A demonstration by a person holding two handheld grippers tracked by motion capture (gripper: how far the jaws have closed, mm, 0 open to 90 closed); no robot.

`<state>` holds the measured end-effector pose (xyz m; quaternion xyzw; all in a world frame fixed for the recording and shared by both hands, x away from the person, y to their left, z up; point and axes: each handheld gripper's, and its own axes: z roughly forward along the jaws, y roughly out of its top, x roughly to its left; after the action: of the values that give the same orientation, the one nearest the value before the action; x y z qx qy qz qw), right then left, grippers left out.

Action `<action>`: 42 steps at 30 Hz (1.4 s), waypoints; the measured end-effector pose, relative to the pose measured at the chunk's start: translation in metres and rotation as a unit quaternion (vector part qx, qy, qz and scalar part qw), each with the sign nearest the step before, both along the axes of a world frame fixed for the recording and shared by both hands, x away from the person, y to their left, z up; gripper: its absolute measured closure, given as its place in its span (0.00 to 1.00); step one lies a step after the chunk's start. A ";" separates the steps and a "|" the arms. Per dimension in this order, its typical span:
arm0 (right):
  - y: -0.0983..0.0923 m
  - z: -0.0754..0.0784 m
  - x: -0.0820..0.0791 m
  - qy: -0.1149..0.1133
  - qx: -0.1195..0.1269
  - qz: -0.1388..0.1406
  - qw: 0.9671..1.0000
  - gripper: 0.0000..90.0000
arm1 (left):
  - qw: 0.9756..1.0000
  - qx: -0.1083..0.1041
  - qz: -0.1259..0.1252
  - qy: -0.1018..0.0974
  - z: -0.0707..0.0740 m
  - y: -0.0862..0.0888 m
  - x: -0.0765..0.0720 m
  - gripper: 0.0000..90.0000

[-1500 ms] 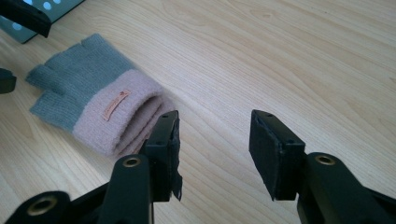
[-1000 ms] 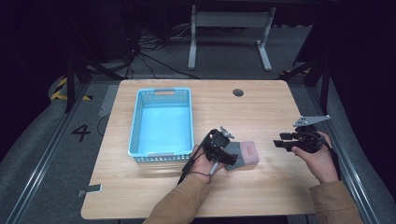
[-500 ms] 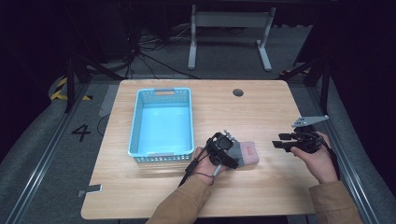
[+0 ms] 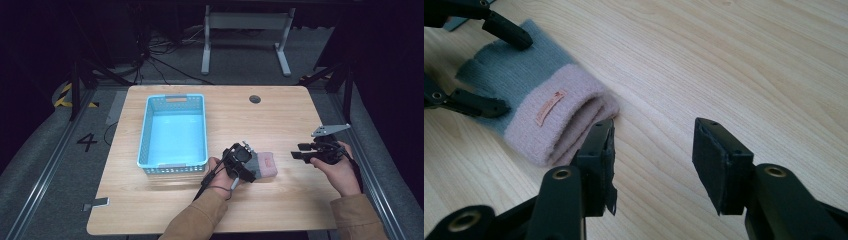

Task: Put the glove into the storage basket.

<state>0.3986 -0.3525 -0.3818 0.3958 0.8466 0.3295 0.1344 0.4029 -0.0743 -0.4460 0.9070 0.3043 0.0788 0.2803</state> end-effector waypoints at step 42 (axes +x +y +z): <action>-0.002 -0.001 0.006 0.001 0.003 -0.003 1.000 0.58 | 0.999 -0.021 -0.021 -0.019 0.058 0.017 -0.018 0.74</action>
<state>0.4047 -0.3548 -0.3832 0.3996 0.8444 0.3311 0.1330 0.3852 -0.0572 -0.3884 0.9052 0.2817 0.0840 0.3070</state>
